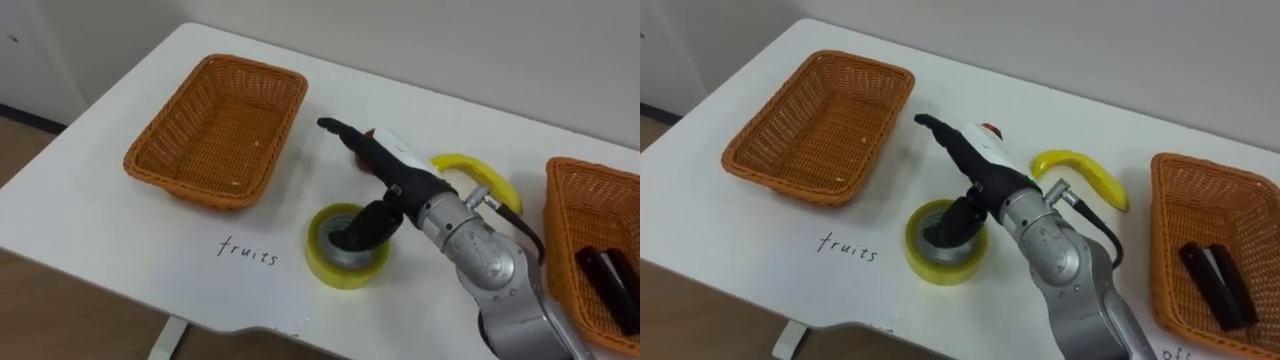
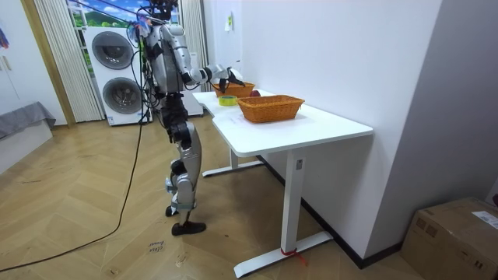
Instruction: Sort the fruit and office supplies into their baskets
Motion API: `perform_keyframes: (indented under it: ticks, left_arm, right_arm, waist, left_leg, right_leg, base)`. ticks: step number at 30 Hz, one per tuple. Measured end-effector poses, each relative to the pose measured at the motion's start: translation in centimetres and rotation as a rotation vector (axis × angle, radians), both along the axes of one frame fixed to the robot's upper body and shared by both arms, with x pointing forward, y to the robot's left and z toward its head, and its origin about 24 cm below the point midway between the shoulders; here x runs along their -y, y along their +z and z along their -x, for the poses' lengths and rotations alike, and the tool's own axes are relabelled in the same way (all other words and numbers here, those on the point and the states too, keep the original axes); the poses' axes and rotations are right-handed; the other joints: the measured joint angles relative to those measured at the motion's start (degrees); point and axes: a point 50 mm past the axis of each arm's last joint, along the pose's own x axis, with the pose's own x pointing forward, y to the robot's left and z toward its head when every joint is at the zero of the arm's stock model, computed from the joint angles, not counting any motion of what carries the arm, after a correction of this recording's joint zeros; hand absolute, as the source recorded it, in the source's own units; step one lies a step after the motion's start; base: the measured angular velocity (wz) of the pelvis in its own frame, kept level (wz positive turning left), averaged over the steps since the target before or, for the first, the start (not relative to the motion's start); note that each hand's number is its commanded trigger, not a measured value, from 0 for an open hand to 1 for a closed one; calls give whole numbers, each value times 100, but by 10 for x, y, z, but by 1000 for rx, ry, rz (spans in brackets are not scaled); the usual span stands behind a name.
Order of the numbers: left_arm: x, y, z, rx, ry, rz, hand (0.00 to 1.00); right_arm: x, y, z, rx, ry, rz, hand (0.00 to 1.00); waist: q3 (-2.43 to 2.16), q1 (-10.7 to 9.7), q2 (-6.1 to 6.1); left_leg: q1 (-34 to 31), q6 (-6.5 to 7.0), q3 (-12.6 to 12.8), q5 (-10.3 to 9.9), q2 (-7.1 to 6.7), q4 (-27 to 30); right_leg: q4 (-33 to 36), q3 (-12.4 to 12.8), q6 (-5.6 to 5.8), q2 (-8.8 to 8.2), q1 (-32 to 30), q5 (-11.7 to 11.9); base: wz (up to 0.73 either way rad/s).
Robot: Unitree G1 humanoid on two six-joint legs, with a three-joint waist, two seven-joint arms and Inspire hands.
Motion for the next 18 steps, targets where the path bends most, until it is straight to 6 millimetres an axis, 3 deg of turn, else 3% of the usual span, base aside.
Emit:
perform_keyframes:
  ticks: [18]
  left_arm:
    - [0, 3, -10, 32, -9, -4, 0]
  right_arm:
    - [-2, -10, 1, -50, 3, 70, 0]
  waist:
    - [10, 102, 1]
  left_leg:
    - [1, 2, -13, 1, -2, -18]
  right_leg:
    - [-1, 7, 0, 1, -5, 0]
  base:
    - [0]
